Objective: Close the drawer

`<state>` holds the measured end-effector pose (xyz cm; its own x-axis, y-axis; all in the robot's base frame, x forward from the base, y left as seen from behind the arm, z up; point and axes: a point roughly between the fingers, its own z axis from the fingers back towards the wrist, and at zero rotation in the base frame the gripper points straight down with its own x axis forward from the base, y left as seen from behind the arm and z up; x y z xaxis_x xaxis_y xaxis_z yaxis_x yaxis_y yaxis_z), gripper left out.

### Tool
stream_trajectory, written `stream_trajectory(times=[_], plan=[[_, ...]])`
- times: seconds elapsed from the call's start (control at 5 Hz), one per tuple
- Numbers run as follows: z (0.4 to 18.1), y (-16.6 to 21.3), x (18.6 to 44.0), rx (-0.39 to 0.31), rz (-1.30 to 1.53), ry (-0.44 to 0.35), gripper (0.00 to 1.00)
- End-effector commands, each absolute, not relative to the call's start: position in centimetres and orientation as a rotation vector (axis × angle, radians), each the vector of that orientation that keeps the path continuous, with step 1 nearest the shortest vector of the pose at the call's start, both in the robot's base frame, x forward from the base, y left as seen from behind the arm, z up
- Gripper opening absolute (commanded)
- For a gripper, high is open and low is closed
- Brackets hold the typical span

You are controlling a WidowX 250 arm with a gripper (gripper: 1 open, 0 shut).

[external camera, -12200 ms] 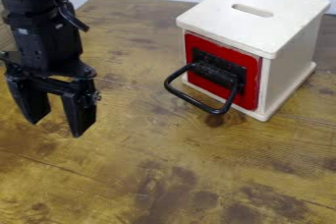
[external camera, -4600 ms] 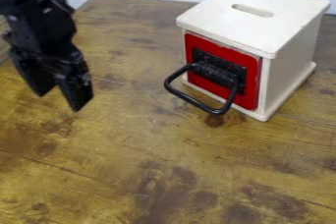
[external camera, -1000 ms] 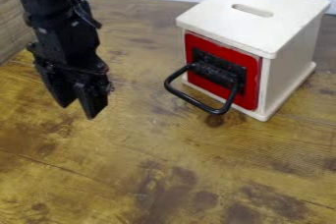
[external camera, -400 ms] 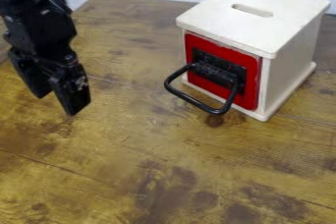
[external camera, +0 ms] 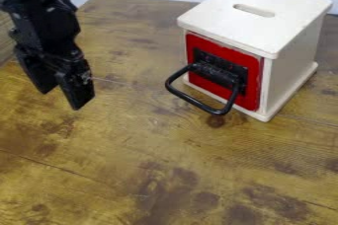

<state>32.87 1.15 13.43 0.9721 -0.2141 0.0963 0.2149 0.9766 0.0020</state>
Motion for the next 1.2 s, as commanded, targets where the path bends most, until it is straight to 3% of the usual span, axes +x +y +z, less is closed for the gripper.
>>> stream_trajectory(times=[0.0, 0.4, 0.6, 0.8, 1.0], plan=[[15.1, 1.6, 34.3, 0.004, -0.219, -0.168, 1.0], [14.8, 3.4, 34.8, 0.003, -0.186, -0.171, 1.0], [14.1, 3.1, 33.6, 0.004, -0.146, -0.166, 1.0], [14.2, 2.2, 31.9, 0.011, -0.144, -0.178, 1.0], [15.5, 1.6, 32.8, 0.003, -0.174, -0.168, 1.0]])
